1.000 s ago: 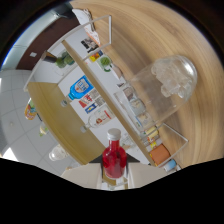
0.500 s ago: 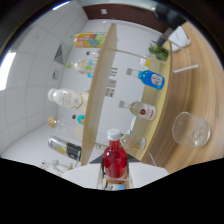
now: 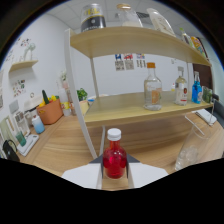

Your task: Make me a cup of Vodka Sunrise.

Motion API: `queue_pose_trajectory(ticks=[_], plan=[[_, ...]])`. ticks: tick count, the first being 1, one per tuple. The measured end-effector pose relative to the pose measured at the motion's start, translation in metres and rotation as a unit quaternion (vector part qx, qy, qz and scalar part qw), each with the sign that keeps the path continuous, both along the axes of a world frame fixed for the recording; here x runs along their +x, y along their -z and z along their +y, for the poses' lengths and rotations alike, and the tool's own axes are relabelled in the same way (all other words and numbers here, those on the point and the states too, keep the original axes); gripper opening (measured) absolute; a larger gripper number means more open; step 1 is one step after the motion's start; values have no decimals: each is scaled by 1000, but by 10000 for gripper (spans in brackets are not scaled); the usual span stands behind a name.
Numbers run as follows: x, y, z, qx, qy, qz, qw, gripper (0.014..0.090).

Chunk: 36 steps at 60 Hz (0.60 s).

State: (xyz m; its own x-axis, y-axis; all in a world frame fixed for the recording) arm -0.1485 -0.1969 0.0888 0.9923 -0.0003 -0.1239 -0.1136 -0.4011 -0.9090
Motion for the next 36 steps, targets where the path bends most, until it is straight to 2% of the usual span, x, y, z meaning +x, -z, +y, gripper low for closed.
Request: queue_pose_trajectory(ticks=[7, 16, 25, 36], plan=[[-9, 38, 3, -48, -4, -28, 998, 342], [-17, 58, 8, -72, -15, -44, 996, 341], [-23, 72, 7, -88, -28, -47, 995, 343], [-26, 72, 1, -81, -49, -62, 994, 352]])
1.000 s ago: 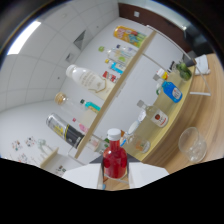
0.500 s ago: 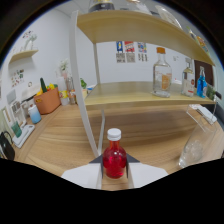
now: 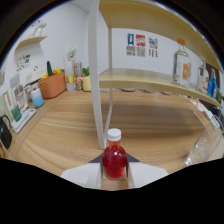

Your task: Make me a cup of Vodka Sunrise.

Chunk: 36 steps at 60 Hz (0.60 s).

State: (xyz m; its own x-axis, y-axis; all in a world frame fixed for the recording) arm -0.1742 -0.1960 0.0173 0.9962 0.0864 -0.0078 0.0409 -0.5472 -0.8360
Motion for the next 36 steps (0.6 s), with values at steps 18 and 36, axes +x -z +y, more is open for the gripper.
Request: queue_pose_trajectory(ticks=[18, 36], plan=[[-1, 5, -22, -27, -13, 17, 999, 550], [14, -74, -49, -3, -24, 44, 999, 856]])
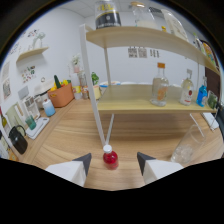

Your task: Make me a cup of Vodka Sunrise.

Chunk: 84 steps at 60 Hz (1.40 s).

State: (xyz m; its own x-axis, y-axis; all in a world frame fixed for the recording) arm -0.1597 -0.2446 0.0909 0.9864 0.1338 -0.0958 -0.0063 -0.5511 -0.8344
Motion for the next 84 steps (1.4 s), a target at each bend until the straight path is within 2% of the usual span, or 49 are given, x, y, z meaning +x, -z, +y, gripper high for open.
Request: queue_pose_trajectory(ticks=[8, 16, 35, 42, 49, 53, 66, 74, 81, 84], plan=[[32, -47, -18, 16, 12, 1, 1000, 856], [78, -71, -43, 12, 35, 1, 999, 859], [189, -55, -93, -17, 78, -29, 996, 852], [225, -82, -90, 4, 86, -31, 996, 858], [270, -142, -68, 53, 101, -25, 993, 864], [296, -183, -49, 94, 105, -24, 990, 856], [352, -295, 30, 208, 95, -25, 973, 851], [369, -322, 78, 240, 84, -33, 967, 850], [370, -312, 111, 233, 69, -25, 970, 843], [370, -308, 123, 229, 66, -25, 971, 809]])
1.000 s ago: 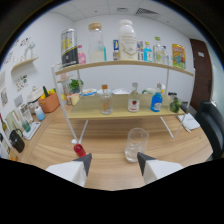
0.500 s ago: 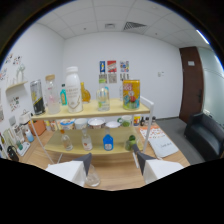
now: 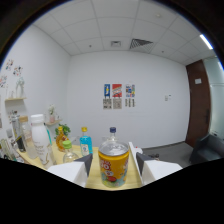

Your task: Make me a cup of Vodka Sunrise.

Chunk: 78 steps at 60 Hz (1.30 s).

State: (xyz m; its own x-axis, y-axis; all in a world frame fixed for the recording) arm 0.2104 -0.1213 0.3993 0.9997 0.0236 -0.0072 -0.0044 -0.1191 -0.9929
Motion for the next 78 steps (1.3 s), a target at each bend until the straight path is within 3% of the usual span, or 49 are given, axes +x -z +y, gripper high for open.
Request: queue_pose_trajectory(ticks=[6, 10, 24, 36, 42, 49, 61, 70, 78], plan=[[-6, 12, 15, -6, -3, -13, 1000, 689], [-5, 14, 18, -5, 2, -17, 1000, 542], [1, 8, 14, -8, 11, 10, 1000, 515], [-9, -48, -29, 42, 8, 5, 999, 510], [-20, -51, -58, 46, 2, 12, 999, 511], [-39, -5, -88, 15, -4, 24, 1000, 507], [-66, 131, -112, -72, 9, 51, 996, 508], [-74, 202, -113, -107, 18, 68, 992, 508], [-80, 224, -110, -122, 20, 21, 992, 508]])
